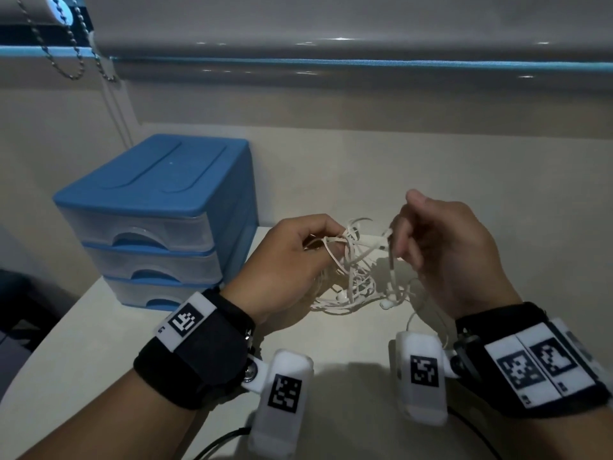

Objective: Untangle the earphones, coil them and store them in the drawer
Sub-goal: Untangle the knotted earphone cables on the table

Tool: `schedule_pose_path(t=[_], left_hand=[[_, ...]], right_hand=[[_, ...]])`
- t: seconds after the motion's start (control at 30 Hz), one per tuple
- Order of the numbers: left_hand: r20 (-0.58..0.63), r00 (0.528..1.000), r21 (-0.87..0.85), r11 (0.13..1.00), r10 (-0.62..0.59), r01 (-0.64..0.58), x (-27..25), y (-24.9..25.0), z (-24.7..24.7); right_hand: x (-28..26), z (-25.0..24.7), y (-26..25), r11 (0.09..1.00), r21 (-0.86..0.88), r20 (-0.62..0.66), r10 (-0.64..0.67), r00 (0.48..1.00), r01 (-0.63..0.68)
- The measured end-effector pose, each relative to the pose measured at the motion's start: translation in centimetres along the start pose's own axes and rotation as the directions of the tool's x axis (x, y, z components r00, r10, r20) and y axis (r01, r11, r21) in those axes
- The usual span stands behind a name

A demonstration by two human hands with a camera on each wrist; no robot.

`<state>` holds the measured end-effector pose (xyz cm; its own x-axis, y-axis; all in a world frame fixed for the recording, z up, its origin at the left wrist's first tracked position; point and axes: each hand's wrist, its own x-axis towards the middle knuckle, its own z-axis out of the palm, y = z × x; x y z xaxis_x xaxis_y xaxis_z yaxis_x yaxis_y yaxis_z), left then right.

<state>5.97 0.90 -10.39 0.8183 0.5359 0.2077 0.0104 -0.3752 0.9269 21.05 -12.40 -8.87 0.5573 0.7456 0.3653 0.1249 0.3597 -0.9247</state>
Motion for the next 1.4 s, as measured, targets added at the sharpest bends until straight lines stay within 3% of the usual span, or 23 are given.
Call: schedule_pose_path(t=[0.13, 0.27, 0.4, 0.6, 0.8, 0.97, 1.2, 1.4], left_hand=[[0.012, 0.999, 0.008, 0.999, 0.041, -0.041, 0.0, -0.1, 0.0], [0.054, 0.997, 0.025, 0.998, 0.051, -0.053, -0.1, 0.1, 0.0], [0.039, 0.996, 0.06, 0.994, 0.085, -0.088, -0.1, 0.0, -0.1], [-0.003, 0.998, 0.038, 0.997, 0.069, -0.069, -0.2, 0.4, 0.0], [-0.011, 0.999, 0.088, 0.995, 0.046, -0.045, 0.0, 0.2, -0.3], [-0.032, 0.995, 0.07, 0.994, 0.09, -0.088, 0.0, 0.4, -0.4], [0.005, 0.994, 0.058, 0.992, 0.11, -0.11, 0.0, 0.5, -0.3], [0.036, 0.996, 0.013, 0.997, 0.082, -0.083, -0.3, 1.0, -0.2]], right_hand=[[0.5, -0.4, 0.4, 0.993, -0.058, -0.169, -0.114, 0.979, 0.106], [0.3, -0.2, 0.4, 0.959, -0.238, -0.044, -0.167, 0.985, 0.152], [-0.2, 0.2, 0.8, 0.941, -0.336, 0.095, -0.006, 0.995, 0.038], [0.1, -0.3, 1.2, 0.929, -0.364, 0.055, -0.049, 0.997, 0.066], [0.1, -0.2, 1.2, 0.949, -0.311, 0.047, -0.034, 0.998, 0.047], [-0.1, 0.5, 0.3, 0.988, -0.011, 0.054, 0.153, 0.987, -0.153], [-0.4, 0.7, 0.3, 0.968, -0.045, 0.101, 0.249, 0.963, -0.245], [-0.5, 1.0, 0.5, 0.979, -0.048, 0.078, 0.203, 0.976, -0.2]])
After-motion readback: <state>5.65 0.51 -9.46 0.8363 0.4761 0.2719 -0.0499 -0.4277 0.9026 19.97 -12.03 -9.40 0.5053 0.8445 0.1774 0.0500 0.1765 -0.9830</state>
